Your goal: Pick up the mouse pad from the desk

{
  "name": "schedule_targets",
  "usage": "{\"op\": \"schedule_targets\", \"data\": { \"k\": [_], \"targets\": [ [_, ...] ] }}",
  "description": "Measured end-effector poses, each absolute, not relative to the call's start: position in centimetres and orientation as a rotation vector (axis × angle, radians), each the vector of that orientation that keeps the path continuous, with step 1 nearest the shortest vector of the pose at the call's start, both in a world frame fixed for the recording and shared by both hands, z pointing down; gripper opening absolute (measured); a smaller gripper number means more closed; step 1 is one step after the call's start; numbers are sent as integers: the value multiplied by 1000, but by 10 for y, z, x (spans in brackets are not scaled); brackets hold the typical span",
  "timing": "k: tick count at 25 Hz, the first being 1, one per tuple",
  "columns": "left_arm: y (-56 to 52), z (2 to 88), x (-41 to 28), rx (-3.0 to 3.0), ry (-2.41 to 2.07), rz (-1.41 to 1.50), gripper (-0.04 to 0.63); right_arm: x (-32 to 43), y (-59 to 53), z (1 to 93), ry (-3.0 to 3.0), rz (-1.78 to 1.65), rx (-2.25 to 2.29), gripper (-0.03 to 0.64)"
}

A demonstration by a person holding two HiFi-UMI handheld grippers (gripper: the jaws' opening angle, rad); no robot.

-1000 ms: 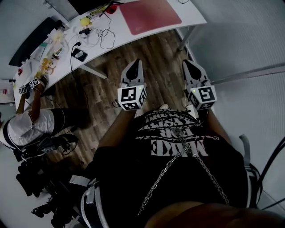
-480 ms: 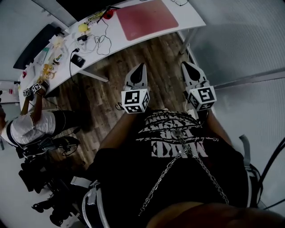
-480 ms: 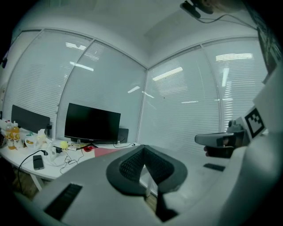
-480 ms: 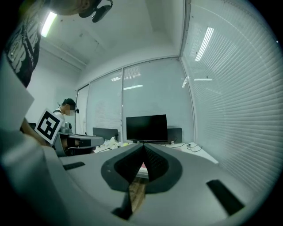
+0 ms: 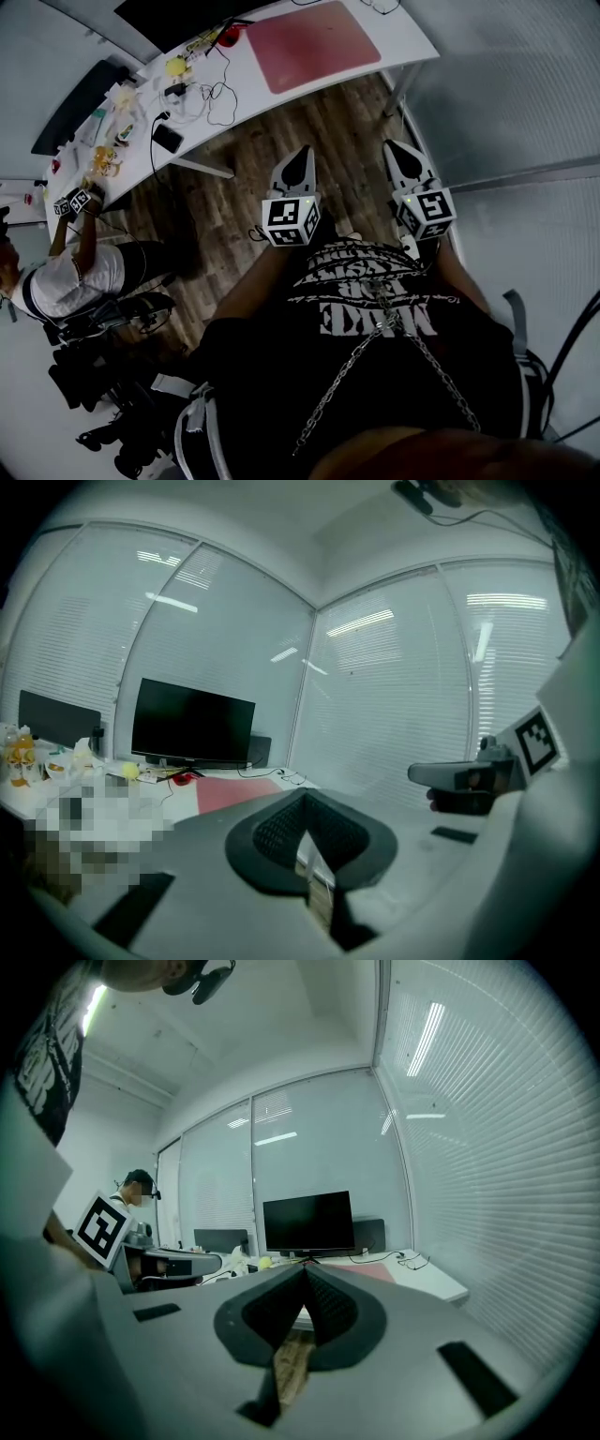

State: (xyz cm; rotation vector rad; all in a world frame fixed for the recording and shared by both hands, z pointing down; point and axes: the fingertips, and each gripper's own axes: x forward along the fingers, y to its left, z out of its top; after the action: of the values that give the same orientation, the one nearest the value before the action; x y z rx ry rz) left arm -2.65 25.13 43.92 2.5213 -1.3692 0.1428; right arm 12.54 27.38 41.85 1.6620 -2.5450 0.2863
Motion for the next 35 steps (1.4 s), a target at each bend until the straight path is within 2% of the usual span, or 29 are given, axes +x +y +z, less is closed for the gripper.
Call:
{"op": "schedule_targets", "data": {
  "k": [15, 22, 35],
  "targets": [
    [95, 434, -37, 2572, -1288, 52, -2, 105, 145, 415, -2419, 200, 1687, -3],
    [31, 427, -55, 2536, -1246, 3, -2, 73, 92, 412, -2398, 190, 1659, -3],
    [-33, 439, -85, 2511, -1246, -9, -2, 62, 26, 392, -2346, 166, 1741, -3]
  ]
}}
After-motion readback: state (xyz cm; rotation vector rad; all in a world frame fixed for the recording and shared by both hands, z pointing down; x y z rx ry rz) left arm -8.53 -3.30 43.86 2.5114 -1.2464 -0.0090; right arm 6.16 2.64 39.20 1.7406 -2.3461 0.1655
